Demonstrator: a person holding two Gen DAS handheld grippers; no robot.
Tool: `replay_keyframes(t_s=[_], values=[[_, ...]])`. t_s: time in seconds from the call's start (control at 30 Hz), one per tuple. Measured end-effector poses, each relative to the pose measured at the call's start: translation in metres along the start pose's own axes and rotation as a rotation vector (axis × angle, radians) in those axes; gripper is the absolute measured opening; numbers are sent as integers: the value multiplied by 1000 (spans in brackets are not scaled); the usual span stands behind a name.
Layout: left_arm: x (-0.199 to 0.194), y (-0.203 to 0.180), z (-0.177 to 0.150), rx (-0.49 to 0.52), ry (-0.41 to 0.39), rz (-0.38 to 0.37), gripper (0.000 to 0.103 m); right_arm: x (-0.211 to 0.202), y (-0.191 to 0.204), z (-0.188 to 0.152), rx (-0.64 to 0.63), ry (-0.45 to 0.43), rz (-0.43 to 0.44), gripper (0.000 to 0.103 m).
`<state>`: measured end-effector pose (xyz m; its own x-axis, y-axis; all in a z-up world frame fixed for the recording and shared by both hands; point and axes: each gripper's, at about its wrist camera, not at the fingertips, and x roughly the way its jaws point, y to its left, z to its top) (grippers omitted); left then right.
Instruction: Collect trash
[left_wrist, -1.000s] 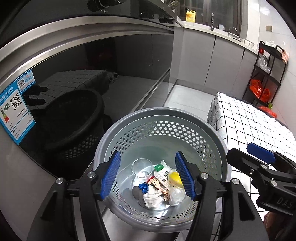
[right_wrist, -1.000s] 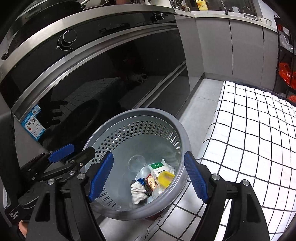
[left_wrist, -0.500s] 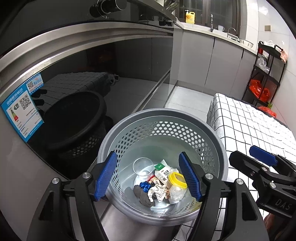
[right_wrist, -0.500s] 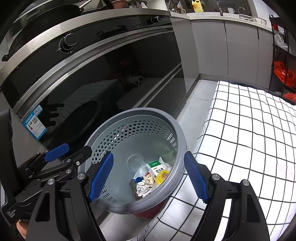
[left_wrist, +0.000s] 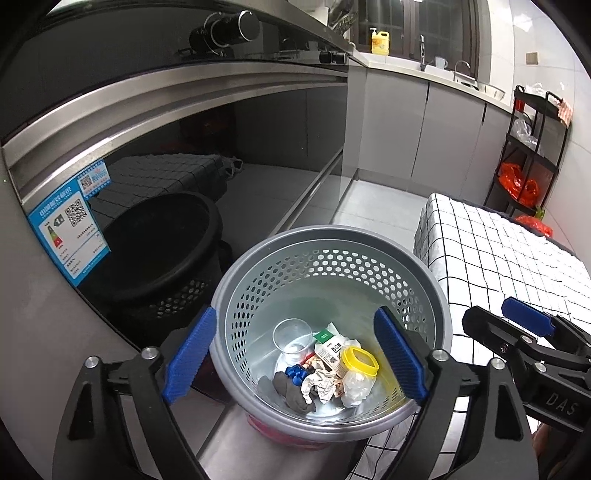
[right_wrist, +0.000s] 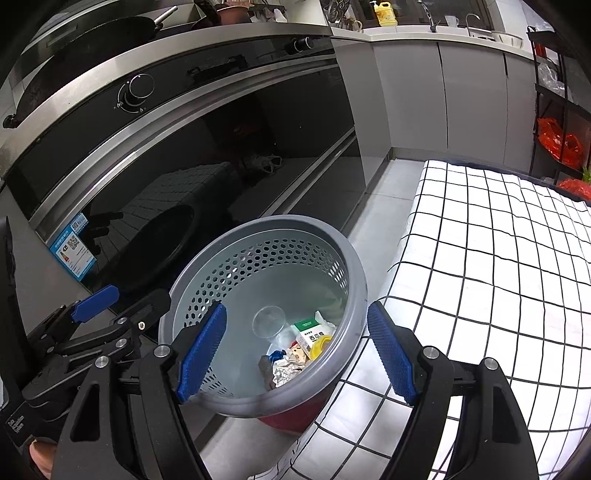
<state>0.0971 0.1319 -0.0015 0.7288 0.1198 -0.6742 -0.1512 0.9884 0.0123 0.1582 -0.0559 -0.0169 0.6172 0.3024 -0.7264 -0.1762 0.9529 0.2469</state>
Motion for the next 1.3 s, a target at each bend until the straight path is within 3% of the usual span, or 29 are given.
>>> replay_keyframes(t_s=[0.27, 1.3], values=[[-7, 2, 1, -8, -10, 9, 96, -8, 9, -1, -24, -32, -30, 81], [-22, 6, -2, -28, -47, 68, 97, -19, 18, -7, -38, -44, -74, 81]])
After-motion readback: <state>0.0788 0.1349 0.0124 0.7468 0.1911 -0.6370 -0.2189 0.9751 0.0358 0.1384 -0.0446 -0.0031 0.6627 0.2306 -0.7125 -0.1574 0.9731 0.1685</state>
